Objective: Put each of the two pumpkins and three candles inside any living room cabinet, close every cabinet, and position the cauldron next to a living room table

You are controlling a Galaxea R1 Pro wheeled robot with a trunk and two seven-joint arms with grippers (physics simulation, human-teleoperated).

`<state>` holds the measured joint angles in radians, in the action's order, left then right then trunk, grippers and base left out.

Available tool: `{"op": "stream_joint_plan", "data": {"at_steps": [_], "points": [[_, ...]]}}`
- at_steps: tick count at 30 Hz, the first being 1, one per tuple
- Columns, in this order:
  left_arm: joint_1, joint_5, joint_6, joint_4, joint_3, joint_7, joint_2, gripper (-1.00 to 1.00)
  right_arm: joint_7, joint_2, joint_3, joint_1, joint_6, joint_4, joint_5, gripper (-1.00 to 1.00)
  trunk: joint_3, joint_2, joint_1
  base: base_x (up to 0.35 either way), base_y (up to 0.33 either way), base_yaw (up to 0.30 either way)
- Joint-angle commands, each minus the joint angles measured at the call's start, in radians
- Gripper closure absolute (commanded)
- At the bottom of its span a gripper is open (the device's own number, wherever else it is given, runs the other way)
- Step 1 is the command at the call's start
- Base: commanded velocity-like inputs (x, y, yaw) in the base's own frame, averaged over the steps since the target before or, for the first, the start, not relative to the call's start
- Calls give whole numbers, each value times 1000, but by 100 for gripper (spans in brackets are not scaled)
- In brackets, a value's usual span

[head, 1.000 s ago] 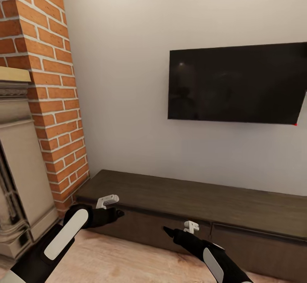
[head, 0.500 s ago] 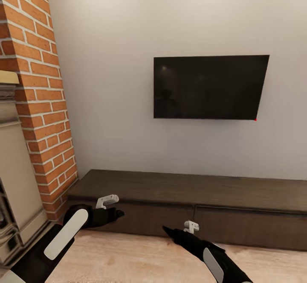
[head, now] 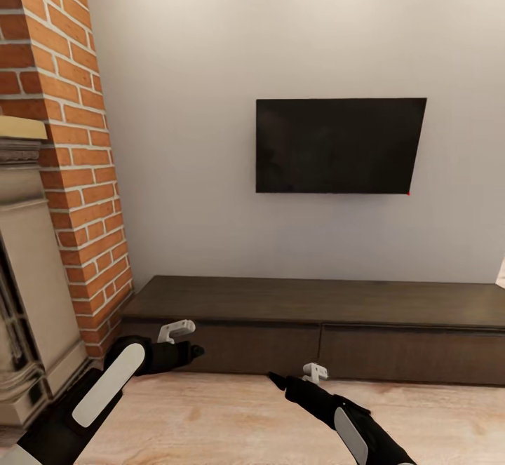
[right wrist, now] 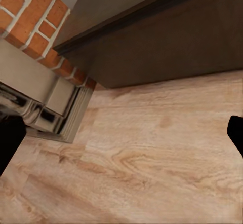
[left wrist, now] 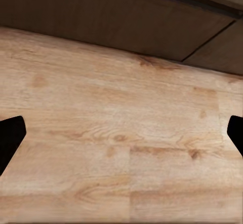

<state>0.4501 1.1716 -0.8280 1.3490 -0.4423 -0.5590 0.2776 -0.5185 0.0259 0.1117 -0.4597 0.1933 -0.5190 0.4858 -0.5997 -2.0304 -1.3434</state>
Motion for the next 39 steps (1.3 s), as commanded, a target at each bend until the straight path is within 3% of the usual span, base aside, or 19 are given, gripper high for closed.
{"op": "stream_joint_plan", "data": {"at_steps": [1, 10, 39], "points": [[1, 10, 1, 1, -2, -10, 1, -100, 0, 0, 1, -1, 8, -1, 11, -100, -1, -1, 0, -36, 257, -1], [1, 11, 1, 1, -2, -10, 0, -100, 0, 0, 2, -1, 8, -1, 10, -100, -1, -1, 0, -8, 188, 0], [1, 13, 1, 11, -3, -8, -2, -100, -2, 0, 2, -1, -1, 1, 11, -100, -1, -1, 0, 0, 4, 0]]}}
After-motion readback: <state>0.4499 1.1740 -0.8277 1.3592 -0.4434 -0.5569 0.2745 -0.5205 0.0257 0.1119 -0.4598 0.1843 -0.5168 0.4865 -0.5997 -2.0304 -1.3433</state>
